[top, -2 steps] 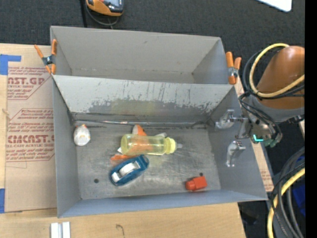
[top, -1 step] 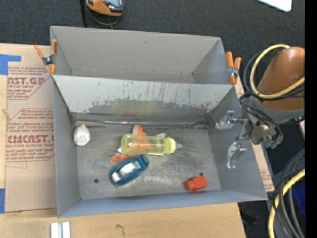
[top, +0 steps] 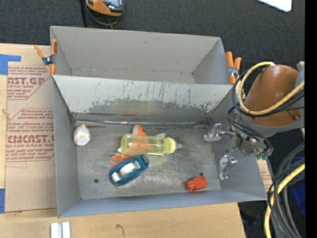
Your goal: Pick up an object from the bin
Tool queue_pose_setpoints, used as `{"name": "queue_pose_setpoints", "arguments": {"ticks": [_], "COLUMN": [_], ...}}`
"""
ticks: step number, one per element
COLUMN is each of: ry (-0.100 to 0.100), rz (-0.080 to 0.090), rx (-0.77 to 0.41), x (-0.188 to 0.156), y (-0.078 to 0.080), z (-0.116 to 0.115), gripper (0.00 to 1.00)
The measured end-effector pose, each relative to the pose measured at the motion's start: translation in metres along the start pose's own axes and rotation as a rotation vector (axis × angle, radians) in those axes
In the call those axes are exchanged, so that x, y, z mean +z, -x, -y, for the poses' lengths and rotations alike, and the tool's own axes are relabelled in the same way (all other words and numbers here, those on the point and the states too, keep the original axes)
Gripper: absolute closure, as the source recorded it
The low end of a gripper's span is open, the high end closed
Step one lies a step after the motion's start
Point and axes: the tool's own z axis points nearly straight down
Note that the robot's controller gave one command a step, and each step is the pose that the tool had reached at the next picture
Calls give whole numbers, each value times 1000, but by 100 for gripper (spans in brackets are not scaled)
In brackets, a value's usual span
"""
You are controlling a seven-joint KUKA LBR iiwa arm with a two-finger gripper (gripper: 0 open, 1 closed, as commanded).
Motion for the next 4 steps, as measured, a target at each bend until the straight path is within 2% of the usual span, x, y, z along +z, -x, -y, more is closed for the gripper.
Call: {"name": "queue_pose_setpoints", "arguments": {"ticks": [1,2,3,4], "ry": [8,7,6,5], "rz": [-12,-8,-8,-5], "rx": [-284,-391,-391,-446], "x": [37,83,83,-40], "y": [-1,-9,-9,-9], "z": [-5,-48,-48,-36], "gripper": [0,100,100,100]}}
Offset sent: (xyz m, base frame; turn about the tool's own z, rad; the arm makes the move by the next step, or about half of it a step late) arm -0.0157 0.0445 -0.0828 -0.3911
